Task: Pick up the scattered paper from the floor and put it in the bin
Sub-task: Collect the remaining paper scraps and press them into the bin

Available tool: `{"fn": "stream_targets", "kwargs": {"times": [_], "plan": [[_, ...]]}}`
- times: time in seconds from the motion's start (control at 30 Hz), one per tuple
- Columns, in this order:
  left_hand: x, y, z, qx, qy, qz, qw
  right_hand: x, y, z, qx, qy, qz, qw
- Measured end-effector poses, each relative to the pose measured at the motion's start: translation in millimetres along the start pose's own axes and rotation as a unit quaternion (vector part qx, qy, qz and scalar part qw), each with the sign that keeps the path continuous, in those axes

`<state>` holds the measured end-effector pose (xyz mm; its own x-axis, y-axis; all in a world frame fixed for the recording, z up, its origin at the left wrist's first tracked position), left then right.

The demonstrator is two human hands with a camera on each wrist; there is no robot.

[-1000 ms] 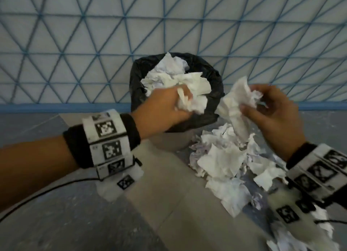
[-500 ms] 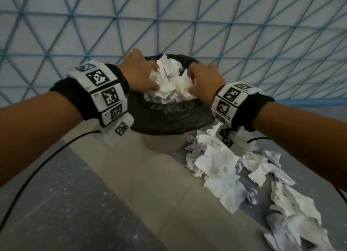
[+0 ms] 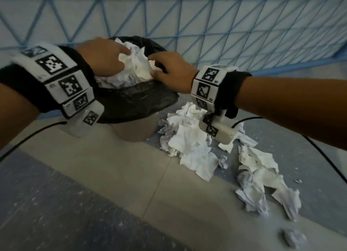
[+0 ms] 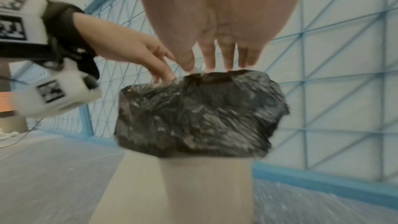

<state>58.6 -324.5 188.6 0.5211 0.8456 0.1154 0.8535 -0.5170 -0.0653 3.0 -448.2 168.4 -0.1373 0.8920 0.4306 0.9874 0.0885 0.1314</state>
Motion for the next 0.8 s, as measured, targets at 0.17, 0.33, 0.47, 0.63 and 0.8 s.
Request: {"fn": "stream_targets", "kwargs": {"times": [0.17, 0.33, 0.47, 0.63, 0.8], "plan": [[-56.4, -33.5, -42.1, -0.217, 0.009, 0.081, 0.973, -56.3, -88.5, -14.6, -0.045, 0.047, -0.004, 0.998], [-201.7, -77.6, 32.4, -0.146, -0.081, 0.331, 0.929, -134.9, -210.7, 18.4, 0.129, 0.029, 0.072, 0.989], [-293.8, -112.6, 127.9, 0.083, -0.063, 0.394, 0.913, -183.4, -325.0, 50.3, 0.331, 0.011, 0.126, 0.935], [-372.7, -141.8, 196.8, 0.17, -0.094, 0.378, 0.905, -208.2, -408.5, 68.7, 0.394, 0.003, 0.191, 0.899], [-407.6, -151.1, 235.9, 0.223, -0.051, 0.359, 0.905, -215.9, -435.6, 99.9, 0.312, 0.065, 0.208, 0.925]]}}
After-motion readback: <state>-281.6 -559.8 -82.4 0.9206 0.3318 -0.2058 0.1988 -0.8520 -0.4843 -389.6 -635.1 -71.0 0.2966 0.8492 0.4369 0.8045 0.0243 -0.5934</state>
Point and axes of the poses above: each hand's wrist, its own y-axis towards the middle knuckle, its own z-axis out of the palm, x = y × z, the point moved 6 cm from there along y, towards the middle knuckle, and after that the axes turned 8 degrees about y, right-handed, at the moved point
